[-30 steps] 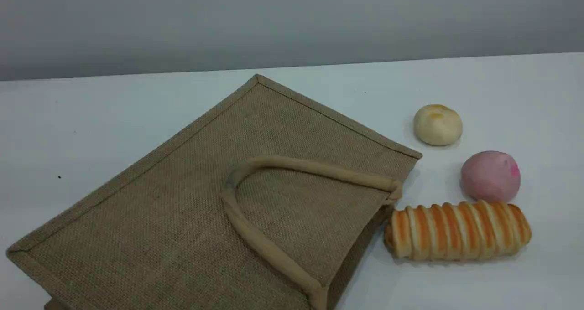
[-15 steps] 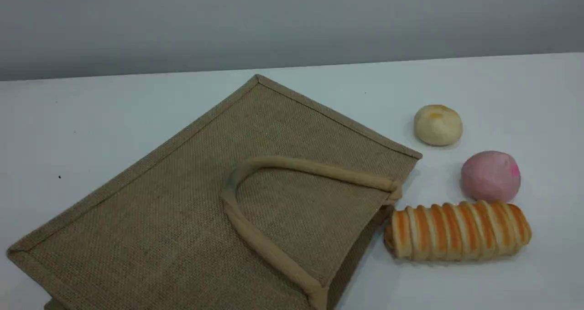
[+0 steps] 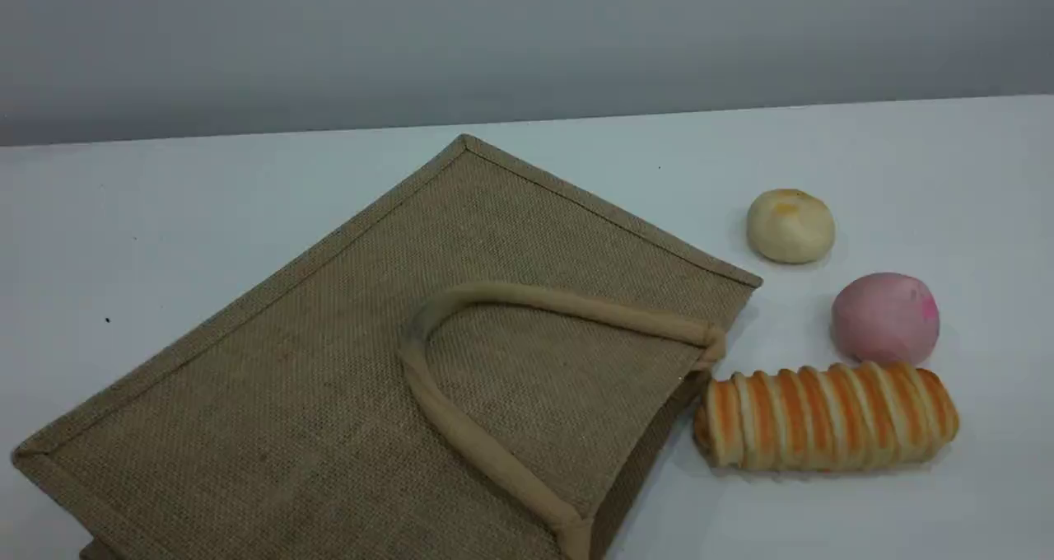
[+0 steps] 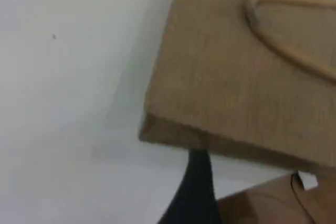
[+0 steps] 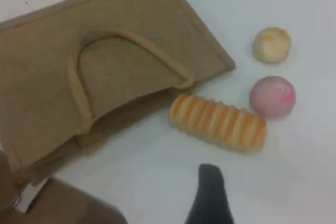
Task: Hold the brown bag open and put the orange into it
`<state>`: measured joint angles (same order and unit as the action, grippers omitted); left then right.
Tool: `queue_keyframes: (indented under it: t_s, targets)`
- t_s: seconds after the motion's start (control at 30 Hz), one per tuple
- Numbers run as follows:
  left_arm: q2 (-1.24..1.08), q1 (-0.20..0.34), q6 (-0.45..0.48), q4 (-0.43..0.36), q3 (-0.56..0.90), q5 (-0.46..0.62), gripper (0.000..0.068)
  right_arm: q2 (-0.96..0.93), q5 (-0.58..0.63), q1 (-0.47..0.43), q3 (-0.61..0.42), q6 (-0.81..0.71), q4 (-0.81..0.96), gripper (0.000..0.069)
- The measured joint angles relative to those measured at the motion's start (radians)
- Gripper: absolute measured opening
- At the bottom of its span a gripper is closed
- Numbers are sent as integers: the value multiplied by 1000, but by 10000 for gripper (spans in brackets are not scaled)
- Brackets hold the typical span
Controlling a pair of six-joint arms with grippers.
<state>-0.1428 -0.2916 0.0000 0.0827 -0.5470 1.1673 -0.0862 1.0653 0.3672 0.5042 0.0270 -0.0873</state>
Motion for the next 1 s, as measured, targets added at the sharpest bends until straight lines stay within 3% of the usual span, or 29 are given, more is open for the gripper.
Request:
queue_keyframes:
  t_s: [0.43,0.53,0.83,1.0]
  targets:
    - [26,0,46,-3,46,-84,587,0,0,-9,1,3,1,471]
    - [25,0,46,-4,46,-93,587,0,0,-57,1,2,0,471]
    - [25,0,42,-4,44,-90,588,63,0,-316,1,0,0,471]
    - [25,0,42,-4,44,-90,588,88,1,-360,1,0,-1,471]
